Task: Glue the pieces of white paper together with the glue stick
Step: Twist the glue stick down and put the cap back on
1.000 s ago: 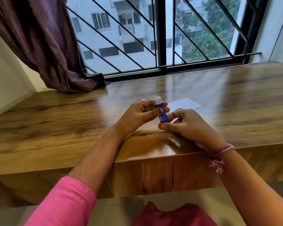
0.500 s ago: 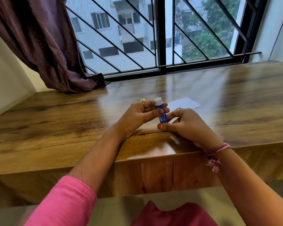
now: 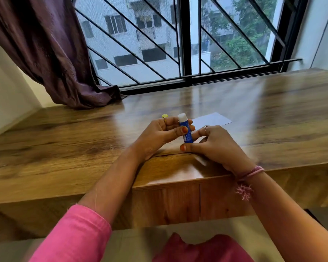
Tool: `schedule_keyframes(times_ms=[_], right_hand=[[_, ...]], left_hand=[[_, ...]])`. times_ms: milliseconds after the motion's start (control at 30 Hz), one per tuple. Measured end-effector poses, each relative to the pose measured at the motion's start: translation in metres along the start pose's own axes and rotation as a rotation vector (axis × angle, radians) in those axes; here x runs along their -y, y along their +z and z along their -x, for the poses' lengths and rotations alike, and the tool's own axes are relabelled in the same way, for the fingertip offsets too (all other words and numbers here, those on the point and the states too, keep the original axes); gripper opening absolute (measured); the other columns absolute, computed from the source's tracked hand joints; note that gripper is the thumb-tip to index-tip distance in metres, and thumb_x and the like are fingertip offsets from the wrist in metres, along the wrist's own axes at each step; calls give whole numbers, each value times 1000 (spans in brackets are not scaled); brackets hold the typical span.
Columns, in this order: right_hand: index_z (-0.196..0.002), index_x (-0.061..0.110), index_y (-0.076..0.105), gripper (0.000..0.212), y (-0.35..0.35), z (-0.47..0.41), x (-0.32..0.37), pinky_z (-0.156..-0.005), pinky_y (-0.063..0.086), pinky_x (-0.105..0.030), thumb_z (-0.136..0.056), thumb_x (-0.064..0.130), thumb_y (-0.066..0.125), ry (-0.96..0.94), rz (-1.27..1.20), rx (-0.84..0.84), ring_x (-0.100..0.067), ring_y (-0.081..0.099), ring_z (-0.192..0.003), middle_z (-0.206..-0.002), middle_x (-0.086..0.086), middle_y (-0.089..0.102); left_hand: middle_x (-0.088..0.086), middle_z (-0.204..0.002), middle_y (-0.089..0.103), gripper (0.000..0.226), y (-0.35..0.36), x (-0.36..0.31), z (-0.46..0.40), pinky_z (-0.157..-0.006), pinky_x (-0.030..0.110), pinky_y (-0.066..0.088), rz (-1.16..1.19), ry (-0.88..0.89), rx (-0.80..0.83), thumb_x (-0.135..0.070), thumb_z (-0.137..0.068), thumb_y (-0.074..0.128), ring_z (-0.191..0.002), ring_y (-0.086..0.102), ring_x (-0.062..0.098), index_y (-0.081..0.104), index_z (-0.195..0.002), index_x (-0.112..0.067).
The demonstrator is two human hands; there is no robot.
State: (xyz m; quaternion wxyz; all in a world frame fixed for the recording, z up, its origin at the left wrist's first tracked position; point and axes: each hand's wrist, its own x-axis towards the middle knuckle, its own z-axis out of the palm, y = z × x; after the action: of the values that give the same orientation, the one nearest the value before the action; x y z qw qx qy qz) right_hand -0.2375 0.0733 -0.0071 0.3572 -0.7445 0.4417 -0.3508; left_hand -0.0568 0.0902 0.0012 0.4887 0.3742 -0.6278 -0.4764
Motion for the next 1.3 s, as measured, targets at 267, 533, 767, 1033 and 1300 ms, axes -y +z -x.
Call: schedule_keyframes(times_ms=[267,533,767,1033,1300], right_hand=[[-92,20,69,36,-1,2,2,-69,48,-29,-66,41,82,-45,-8,41,-15,62,-73,-91,-1,66],[-78,22,70,27,2,-1,0,-60,38,-21,-61,35,86,0,10,-32,-3,53,-64,-75,8,64],[-78,24,60,33,3,0,1,-59,36,-20,-63,43,83,-78,81,-24,-4,53,-72,-86,8,59],[-80,27,69,23,2,-2,-1,-63,39,-23,-64,35,84,-22,13,16,-2,52,-62,-73,10,61],[-86,21,67,34,5,-2,-2,-63,38,-20,-67,46,79,-125,111,-25,-5,53,-72,-91,6,58]], left_hand=[[8,-109,71,29,-3,0,-1,-88,26,51,46,0,-28,-24,-78,72,-110,64,23,72,-106,-19],[5,-111,71,26,0,1,-1,-88,22,50,-3,-7,-7,-24,-78,71,-111,63,19,72,-104,-22],[10,-112,70,35,-3,2,-2,-94,29,49,15,-9,-16,-22,-81,69,-113,62,24,65,-115,-10],[6,-113,70,29,-2,3,-2,-90,23,49,2,-22,6,-23,-81,69,-112,63,21,69,-110,-19],[12,-114,69,34,-5,3,-2,-99,34,48,12,-32,-22,-16,-85,64,-114,61,27,63,-118,-6]])
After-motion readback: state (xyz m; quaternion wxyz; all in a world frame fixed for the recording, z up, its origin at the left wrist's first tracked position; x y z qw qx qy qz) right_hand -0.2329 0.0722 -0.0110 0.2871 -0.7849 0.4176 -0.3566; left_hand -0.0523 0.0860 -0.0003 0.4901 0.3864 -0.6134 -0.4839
